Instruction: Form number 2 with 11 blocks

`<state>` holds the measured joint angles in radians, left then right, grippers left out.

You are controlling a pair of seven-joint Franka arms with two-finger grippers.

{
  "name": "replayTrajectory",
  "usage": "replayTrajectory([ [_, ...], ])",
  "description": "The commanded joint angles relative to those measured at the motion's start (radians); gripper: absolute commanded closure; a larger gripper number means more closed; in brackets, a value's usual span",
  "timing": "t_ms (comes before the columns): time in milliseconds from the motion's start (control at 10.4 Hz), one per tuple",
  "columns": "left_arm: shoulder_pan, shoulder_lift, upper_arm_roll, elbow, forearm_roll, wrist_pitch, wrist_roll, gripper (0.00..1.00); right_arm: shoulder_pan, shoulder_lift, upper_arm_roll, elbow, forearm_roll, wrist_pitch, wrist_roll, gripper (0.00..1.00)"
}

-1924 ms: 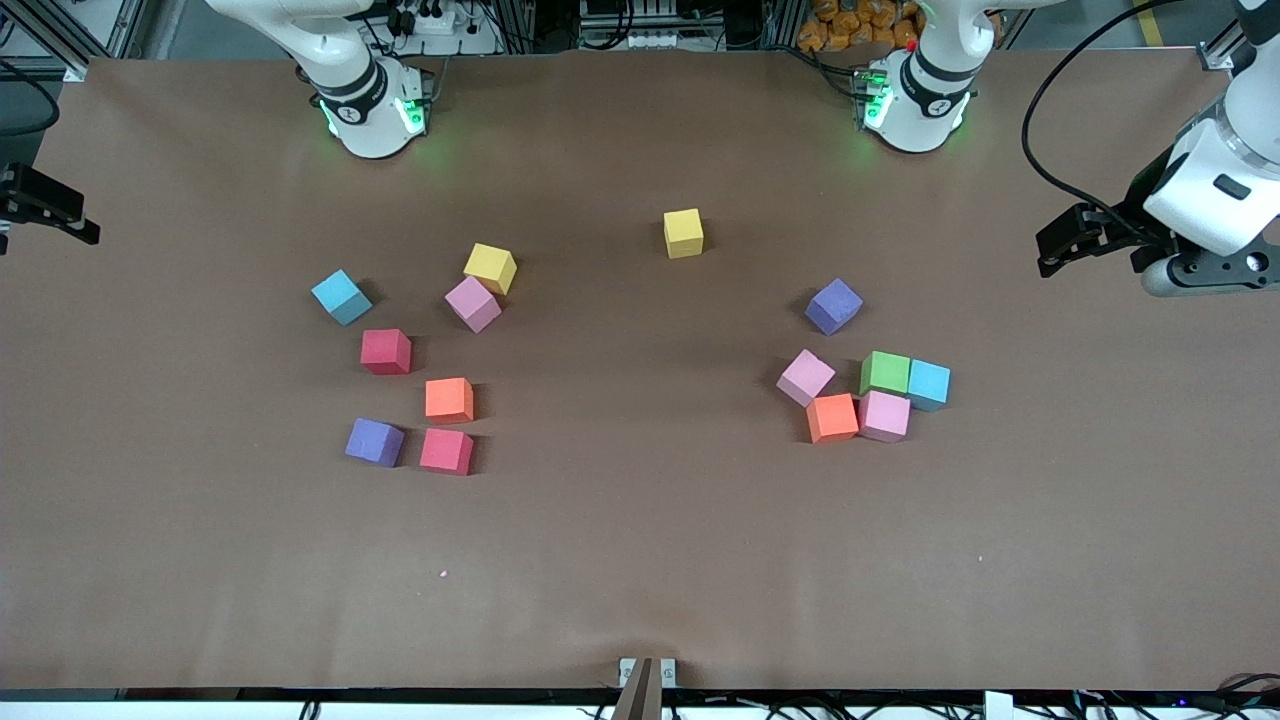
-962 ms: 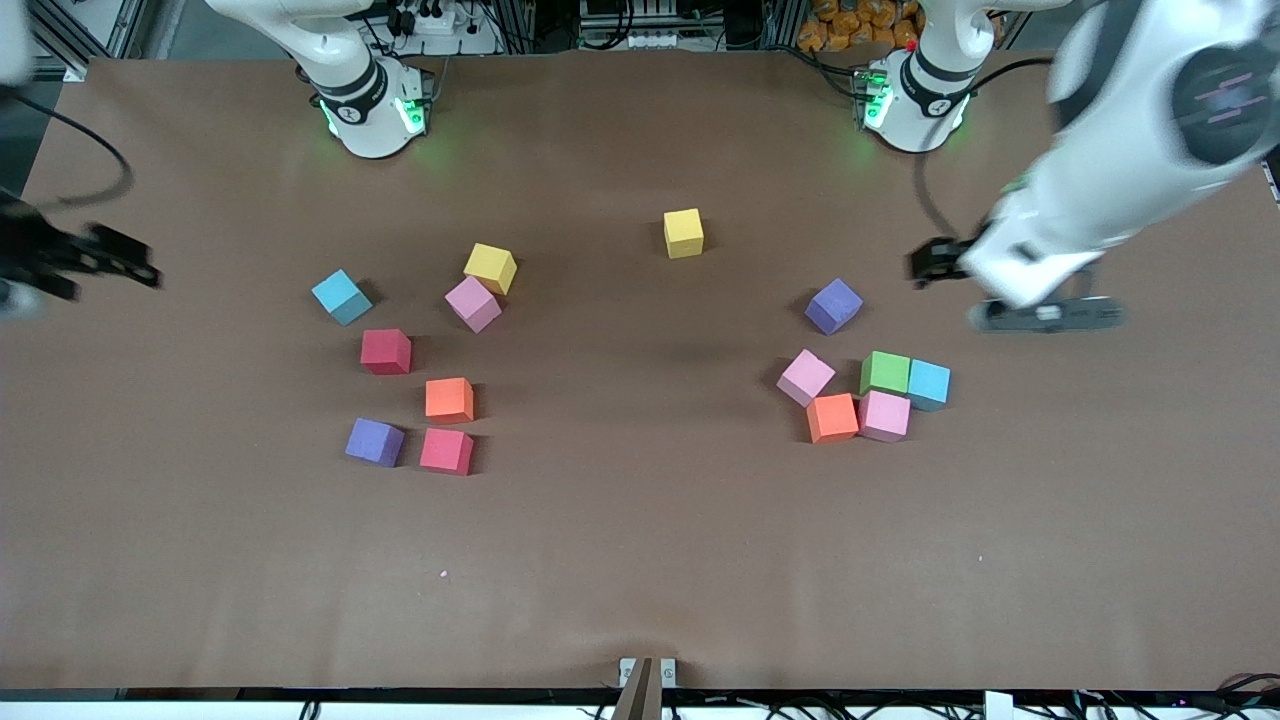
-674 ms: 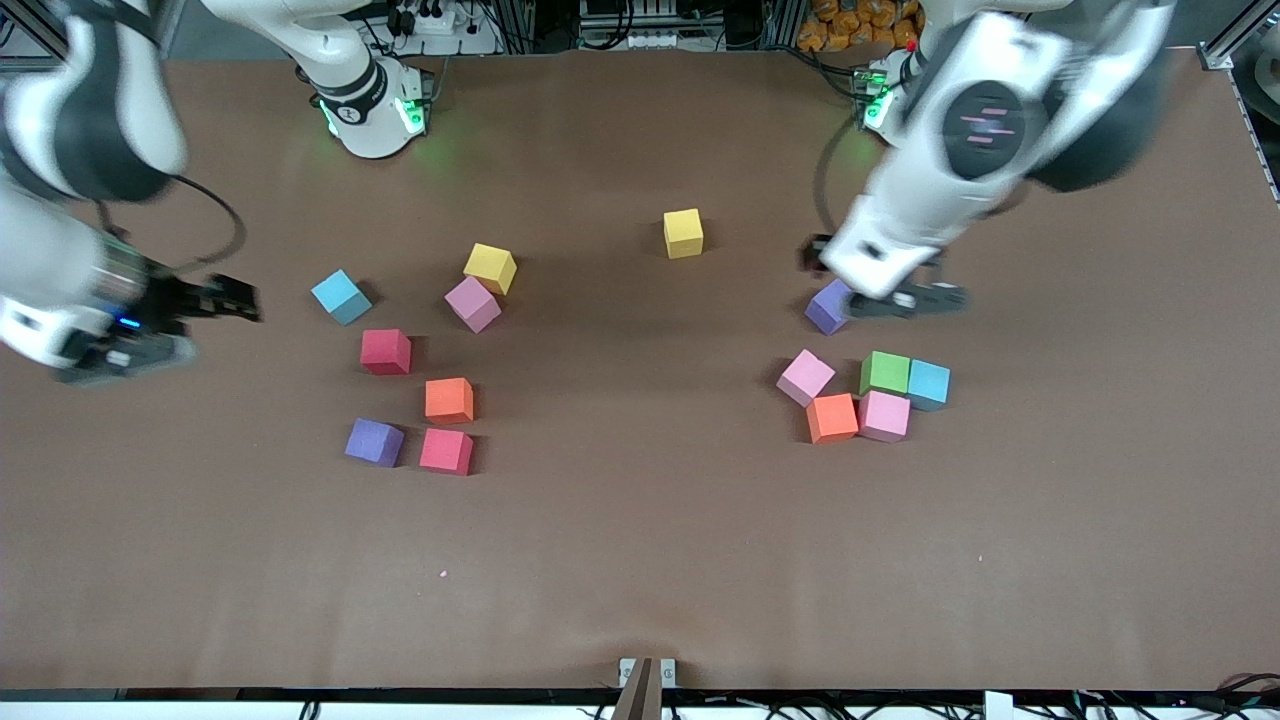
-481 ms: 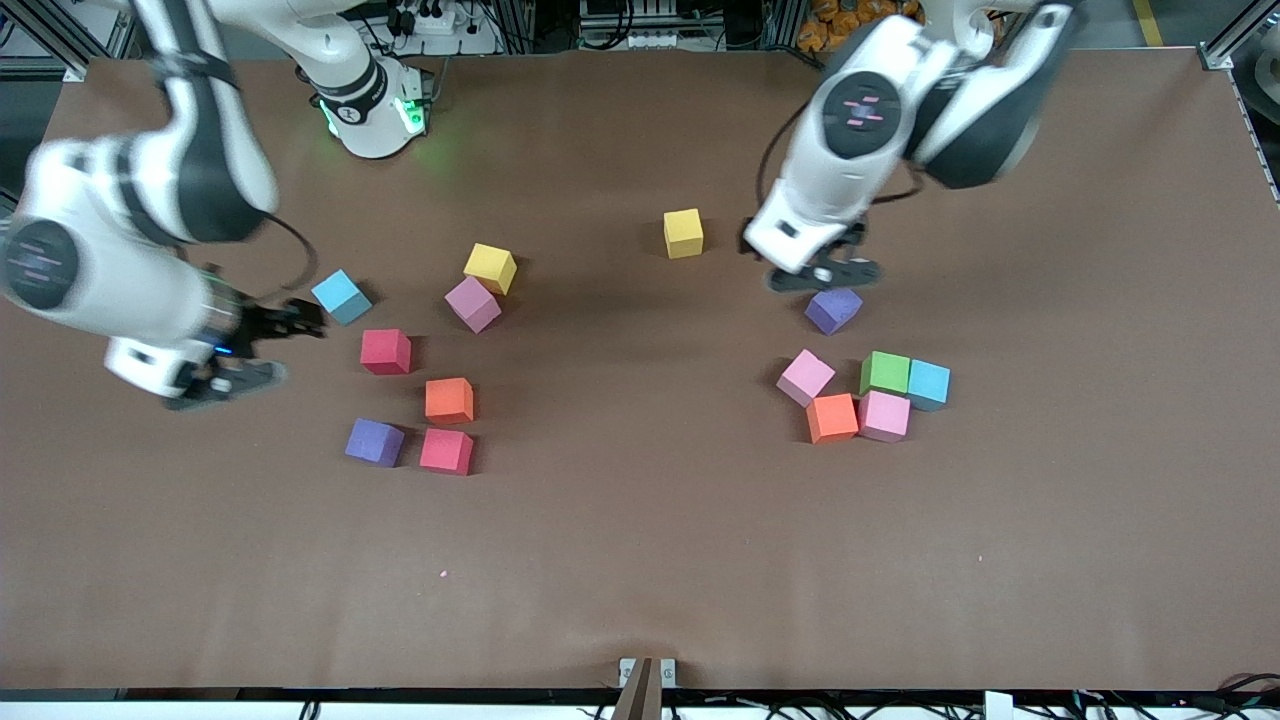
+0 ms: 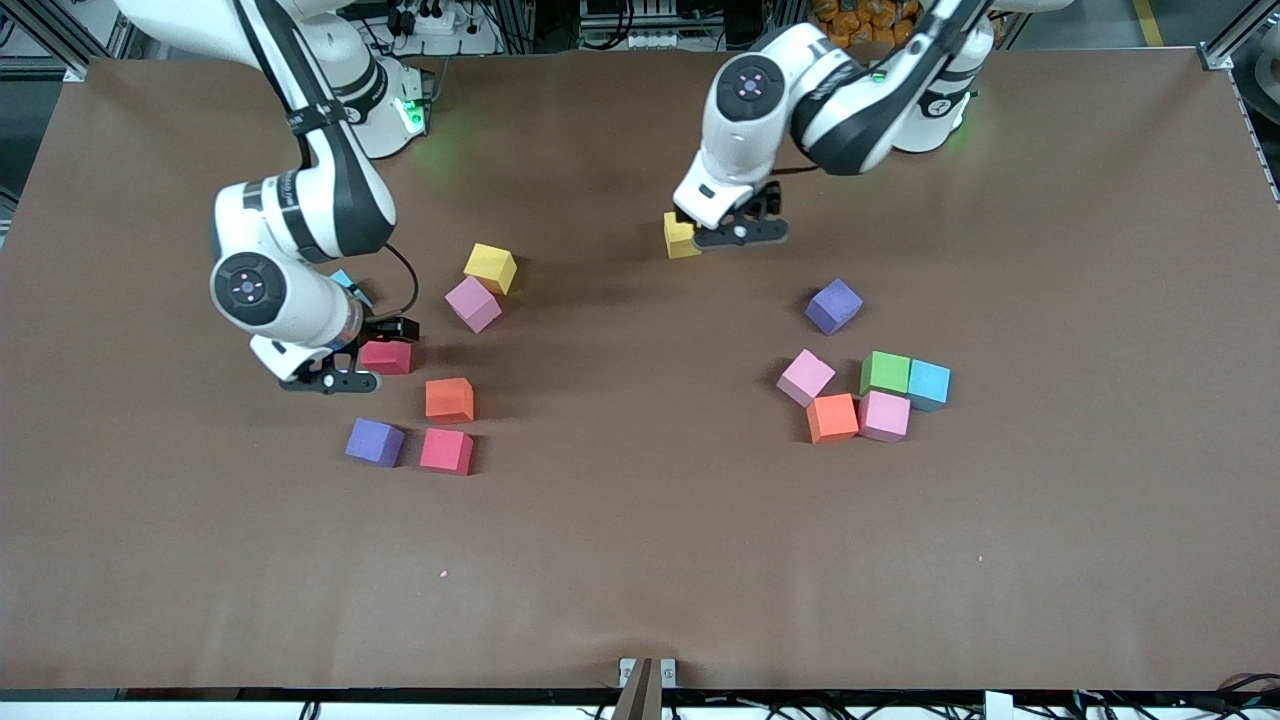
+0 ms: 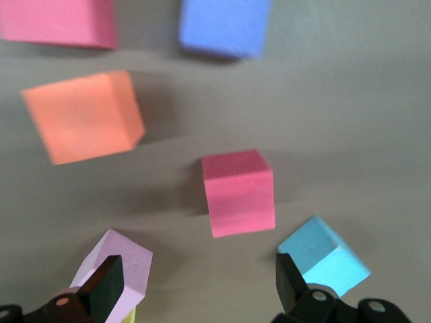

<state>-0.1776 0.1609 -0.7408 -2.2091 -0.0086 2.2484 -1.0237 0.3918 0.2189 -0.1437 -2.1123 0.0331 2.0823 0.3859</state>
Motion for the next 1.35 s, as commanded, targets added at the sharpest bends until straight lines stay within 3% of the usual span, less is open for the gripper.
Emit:
replayTrajectory([
  [0,-0.065,0.066,-0.005,-0.050,-0.004,0.118,-0.132,0.00,0.076,-0.099,-0.004,-0.142,0.049,0.076,0.273,0.00],
  [289,-0.108,0.146,0.000,-0.050,0.010,0.200,-0.196,0.00,0.122,-0.099,-0.004,-0.207,0.219,0.172,0.451,0.00],
  [481,-0.108,0.201,0.001,-0.043,0.105,0.227,-0.257,0.00,0.134,-0.093,-0.005,-0.219,0.327,0.235,0.499,0.00],
  [770,-0.099,0.272,0.009,-0.032,0.225,0.258,-0.351,0.00,0.226,-0.029,-0.005,-0.271,0.329,0.404,0.603,0.00],
  [1058,-0.099,0.305,0.023,-0.011,0.226,0.258,-0.351,0.00,0.260,-0.019,-0.007,-0.313,0.327,0.417,0.603,0.00],
  [1155,-0.102,0.313,0.023,-0.011,0.226,0.258,-0.351,0.08,0.265,-0.027,-0.008,-0.325,0.326,0.414,0.599,0.00],
  [1251,-0.105,0.316,0.023,-0.012,0.226,0.258,-0.351,0.35,0.262,-0.035,-0.011,-0.324,0.323,0.389,0.597,0.00],
])
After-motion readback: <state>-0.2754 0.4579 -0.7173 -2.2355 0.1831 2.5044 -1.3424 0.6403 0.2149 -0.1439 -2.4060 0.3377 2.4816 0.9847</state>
